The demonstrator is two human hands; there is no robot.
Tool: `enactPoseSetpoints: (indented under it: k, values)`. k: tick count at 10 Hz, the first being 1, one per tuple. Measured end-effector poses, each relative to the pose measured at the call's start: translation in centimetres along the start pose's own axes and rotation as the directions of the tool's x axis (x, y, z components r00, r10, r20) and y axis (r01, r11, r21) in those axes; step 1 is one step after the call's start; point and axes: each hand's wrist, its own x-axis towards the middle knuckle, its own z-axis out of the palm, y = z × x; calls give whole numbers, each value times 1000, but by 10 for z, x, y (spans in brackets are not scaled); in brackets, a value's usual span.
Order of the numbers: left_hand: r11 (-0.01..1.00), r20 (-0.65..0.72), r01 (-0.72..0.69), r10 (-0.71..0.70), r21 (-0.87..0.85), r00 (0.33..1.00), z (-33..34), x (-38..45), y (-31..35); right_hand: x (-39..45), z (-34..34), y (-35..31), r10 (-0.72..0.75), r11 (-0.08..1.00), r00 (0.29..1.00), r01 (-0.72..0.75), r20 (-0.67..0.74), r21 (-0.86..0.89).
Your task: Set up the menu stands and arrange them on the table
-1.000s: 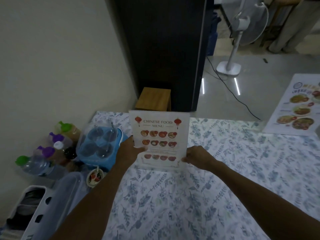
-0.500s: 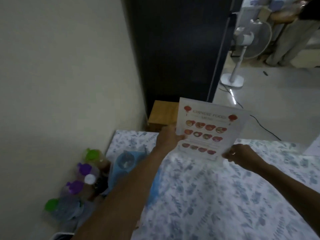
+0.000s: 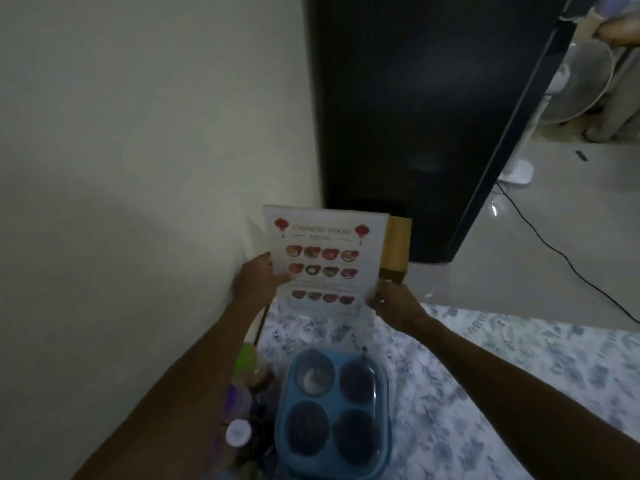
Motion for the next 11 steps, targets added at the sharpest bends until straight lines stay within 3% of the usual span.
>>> enactPoseSetpoints:
  k: [3,5,6,8,11]
  values:
    - [975,-108,158,-142,156,984,1,16,-10,41,36,-7,55,998,998,-56,31,17]
    - [850,-99,87,-42,519,994,4,-3,0,44,45,-16,67,997,998,-67,11,37]
    - [797,-64,50,-13,602,998,3,-5,5,49,49,-21,77,996,997,-78,31,43]
    - [858,-96,99,-58,505,994,3,-1,7,53,51,-17,79,997,994,-79,76,-7]
    - [866,-141,57,16,497,990,5,-11,15,64,58,-7,79,995,992,-84,97,52]
